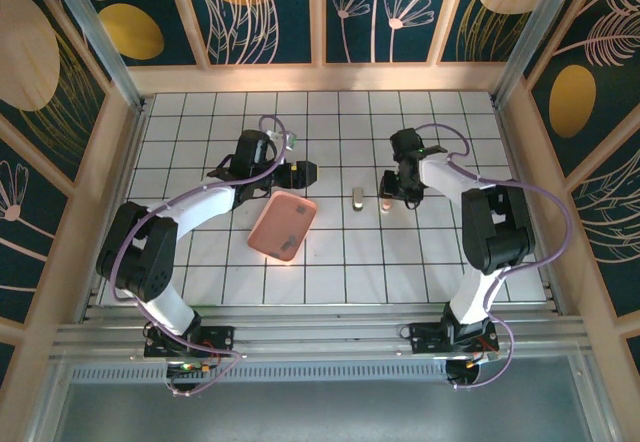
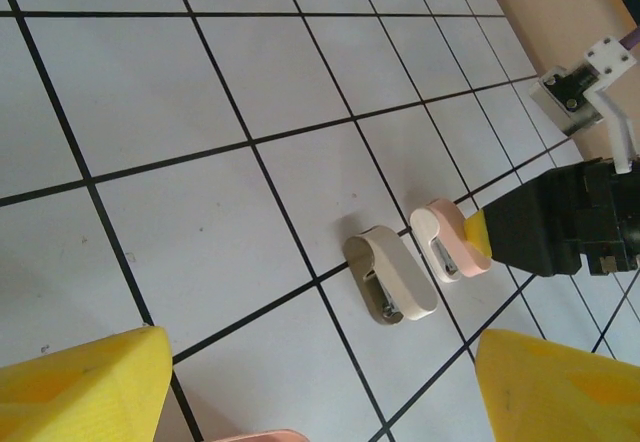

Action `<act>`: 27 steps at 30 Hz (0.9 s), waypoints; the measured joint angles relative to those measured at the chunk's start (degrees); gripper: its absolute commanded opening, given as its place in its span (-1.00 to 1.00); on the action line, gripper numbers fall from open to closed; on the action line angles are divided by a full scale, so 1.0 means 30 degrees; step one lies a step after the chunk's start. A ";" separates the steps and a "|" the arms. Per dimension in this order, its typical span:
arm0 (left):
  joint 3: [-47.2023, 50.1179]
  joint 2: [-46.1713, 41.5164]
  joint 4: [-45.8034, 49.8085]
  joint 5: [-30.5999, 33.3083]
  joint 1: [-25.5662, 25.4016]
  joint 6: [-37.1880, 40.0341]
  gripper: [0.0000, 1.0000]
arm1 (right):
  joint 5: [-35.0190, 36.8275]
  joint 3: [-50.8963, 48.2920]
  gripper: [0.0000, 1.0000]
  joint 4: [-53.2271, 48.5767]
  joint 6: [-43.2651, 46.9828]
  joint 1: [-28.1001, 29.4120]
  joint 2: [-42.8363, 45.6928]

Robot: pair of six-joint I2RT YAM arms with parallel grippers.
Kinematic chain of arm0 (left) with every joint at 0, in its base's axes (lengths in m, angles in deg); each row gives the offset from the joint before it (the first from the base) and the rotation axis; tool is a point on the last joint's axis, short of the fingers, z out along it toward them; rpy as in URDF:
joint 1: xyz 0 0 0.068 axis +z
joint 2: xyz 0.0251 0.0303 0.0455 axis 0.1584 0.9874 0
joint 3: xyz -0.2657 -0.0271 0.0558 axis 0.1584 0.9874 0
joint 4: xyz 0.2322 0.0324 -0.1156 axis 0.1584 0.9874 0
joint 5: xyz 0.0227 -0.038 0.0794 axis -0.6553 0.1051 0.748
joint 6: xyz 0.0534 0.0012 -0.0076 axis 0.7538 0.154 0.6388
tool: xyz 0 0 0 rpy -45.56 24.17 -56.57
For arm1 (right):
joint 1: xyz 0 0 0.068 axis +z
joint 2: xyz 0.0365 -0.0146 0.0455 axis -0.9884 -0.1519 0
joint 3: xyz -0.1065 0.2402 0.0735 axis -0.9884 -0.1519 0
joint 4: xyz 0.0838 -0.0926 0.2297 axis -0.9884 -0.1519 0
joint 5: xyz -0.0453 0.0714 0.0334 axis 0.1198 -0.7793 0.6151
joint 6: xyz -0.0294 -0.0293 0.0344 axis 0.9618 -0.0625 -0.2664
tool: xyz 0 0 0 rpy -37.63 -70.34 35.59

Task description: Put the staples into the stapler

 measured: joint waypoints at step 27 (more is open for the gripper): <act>-0.0189 0.0393 0.0073 0.0007 0.0000 0.0007 0.59 | 0.0437 0.2543 -0.09 -0.1945 0.0765 0.0707 -0.1115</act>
